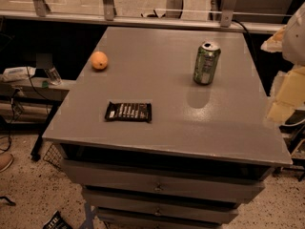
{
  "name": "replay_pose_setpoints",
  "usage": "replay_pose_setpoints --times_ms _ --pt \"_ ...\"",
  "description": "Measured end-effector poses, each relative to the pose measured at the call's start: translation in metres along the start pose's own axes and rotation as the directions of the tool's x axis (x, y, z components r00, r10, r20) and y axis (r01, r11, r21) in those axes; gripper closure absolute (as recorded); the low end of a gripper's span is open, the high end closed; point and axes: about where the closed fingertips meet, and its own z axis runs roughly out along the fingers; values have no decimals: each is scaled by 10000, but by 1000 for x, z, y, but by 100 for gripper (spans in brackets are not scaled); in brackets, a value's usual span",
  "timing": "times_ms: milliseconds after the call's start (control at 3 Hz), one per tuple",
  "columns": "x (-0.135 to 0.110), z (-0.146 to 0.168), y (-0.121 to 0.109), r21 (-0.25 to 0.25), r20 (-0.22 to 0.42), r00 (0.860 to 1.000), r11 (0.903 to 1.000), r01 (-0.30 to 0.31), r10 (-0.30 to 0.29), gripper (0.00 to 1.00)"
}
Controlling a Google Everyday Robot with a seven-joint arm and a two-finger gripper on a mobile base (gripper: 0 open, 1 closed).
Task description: Move rxbar chocolate near orange
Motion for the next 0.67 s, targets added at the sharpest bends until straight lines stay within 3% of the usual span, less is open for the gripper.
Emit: replay_pose_setpoints --times_ms 333,667 --pt "-2 0 0 37 31 10000 10000 -9 9 0" --pt "-47 16 4 -206 572 9972 9986 495 -482 0"
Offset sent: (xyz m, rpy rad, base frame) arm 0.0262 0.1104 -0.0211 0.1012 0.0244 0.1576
